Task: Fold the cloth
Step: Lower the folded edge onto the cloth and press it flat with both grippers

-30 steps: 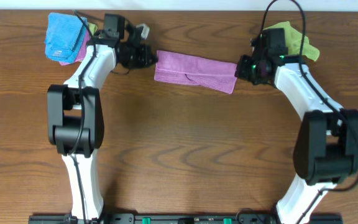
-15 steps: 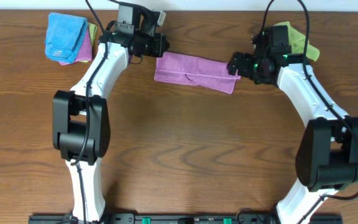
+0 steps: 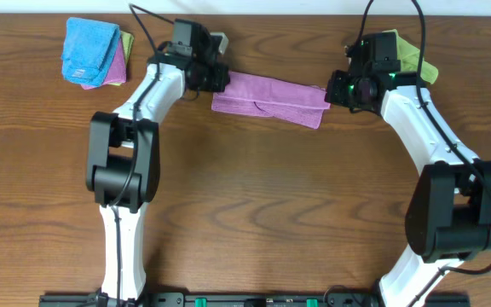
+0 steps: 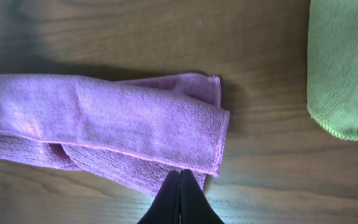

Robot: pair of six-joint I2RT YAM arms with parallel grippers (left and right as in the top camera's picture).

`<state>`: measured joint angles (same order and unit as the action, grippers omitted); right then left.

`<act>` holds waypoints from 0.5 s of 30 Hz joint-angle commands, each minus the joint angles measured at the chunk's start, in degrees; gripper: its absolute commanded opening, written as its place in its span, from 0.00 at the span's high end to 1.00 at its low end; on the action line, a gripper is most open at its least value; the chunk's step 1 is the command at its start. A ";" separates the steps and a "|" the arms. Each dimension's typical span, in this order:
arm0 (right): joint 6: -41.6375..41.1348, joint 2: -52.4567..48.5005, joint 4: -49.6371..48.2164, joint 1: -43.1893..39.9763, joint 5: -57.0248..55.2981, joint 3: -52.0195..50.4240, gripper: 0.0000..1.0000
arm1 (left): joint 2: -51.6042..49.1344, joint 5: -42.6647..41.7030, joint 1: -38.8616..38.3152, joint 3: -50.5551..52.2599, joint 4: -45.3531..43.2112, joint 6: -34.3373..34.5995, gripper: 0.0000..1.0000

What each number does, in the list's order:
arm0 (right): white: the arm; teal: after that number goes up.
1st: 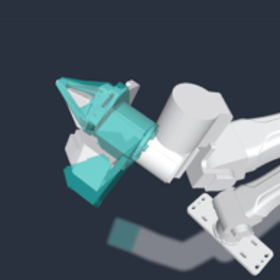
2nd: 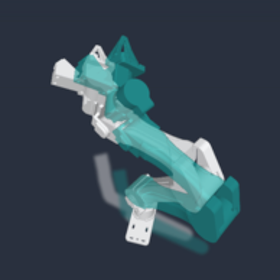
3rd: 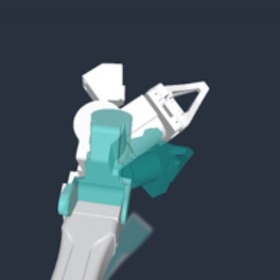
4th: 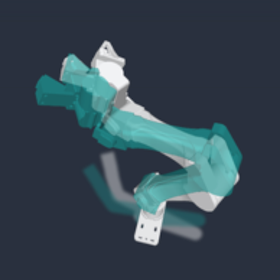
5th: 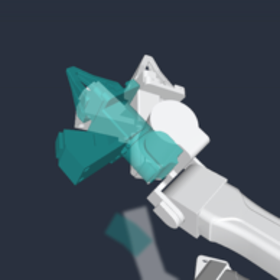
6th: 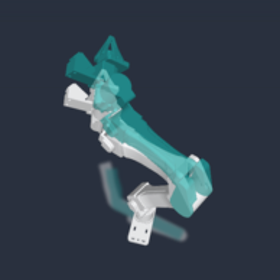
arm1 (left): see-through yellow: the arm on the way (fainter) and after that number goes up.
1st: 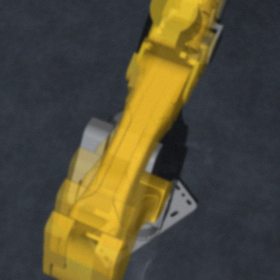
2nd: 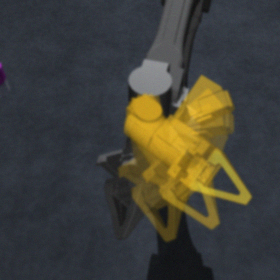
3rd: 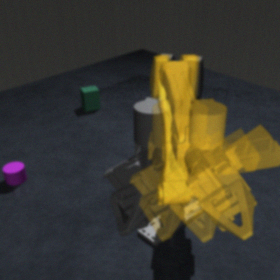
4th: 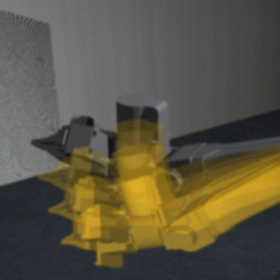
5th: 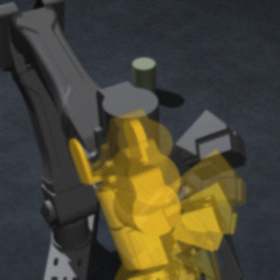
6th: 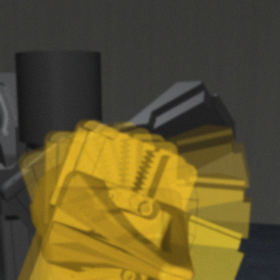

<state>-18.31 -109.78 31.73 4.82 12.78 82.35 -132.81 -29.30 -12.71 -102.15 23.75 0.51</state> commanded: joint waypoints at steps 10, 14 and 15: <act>1.49 0.92 -2.51 0.52 -2.21 1.33 0.99 | -1.29 11.96 -1.73 0.79 1.90 -2.08 0.94; 3.41 0.72 -2.12 0.52 -5.16 1.25 0.99 | -2.19 15.06 -1.90 0.87 3.13 -2.05 0.94; 4.09 0.68 -2.14 0.52 -5.09 1.25 0.99 | -2.47 15.93 -1.97 0.90 3.52 -2.08 0.94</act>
<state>-16.84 -109.78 29.52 4.82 9.85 82.46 -133.62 -18.09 -14.48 -101.91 26.48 -0.49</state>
